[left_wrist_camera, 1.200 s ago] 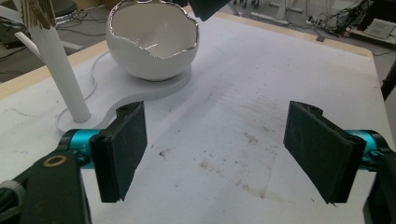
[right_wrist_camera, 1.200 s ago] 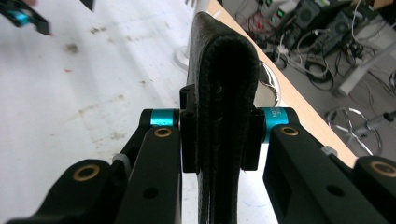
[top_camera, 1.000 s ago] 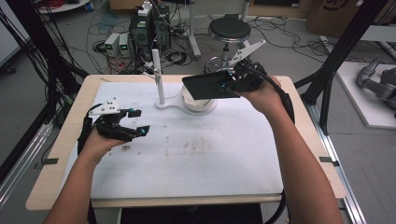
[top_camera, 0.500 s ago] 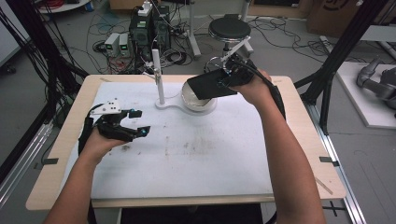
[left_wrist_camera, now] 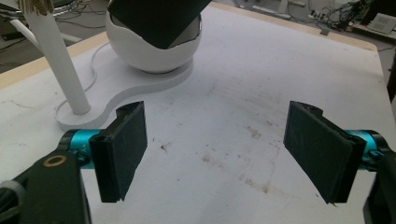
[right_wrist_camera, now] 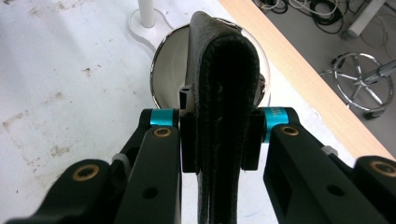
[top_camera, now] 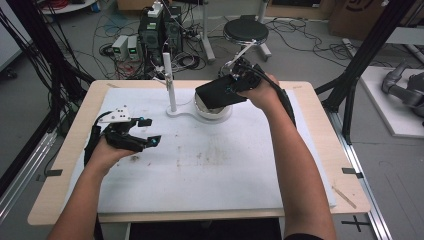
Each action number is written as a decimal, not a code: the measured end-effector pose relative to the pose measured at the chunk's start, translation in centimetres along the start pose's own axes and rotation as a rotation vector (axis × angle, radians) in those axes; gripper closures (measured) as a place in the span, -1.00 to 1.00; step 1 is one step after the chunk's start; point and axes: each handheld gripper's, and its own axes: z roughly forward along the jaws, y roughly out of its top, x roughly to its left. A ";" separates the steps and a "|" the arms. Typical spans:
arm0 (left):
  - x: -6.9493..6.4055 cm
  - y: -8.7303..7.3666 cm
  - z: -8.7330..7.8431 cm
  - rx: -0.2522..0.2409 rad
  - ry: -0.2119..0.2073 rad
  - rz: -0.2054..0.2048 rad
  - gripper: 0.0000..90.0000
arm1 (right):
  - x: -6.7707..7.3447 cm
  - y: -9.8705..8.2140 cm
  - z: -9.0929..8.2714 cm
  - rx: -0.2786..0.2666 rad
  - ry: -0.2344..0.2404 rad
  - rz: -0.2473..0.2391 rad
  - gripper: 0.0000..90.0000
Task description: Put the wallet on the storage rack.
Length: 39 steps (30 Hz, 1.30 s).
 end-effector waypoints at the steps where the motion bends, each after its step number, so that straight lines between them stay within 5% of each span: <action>1: 0.0 0.0 0.0 0.001 0.000 0.000 -0.52 | -0.1 0.0 0.0 0.005 0.008 -0.009 0.68; 10: 0.1 -0.1 0.4 0.013 -0.002 0.001 -0.52 | -0.6 0.9 -1.2 0.065 -0.010 -0.046 0.68; 22: 0.1 -0.1 0.4 0.011 -0.004 0.002 -0.52 | -0.1 3.5 -0.3 0.177 -0.014 -0.116 0.68; 28: 0.0 -0.1 0.7 0.022 -0.014 0.008 -0.52 | -0.2 3.7 1.6 0.172 -0.001 -0.091 0.67; 31: -0.1 -0.2 0.9 0.031 -0.015 0.012 -0.52 | -1.2 3.2 1.8 0.145 0.008 -0.034 0.59; 39: 0.1 -0.3 0.9 0.038 -0.014 0.012 -0.52 | -2.2 1.7 2.3 0.068 -0.126 0.047 0.09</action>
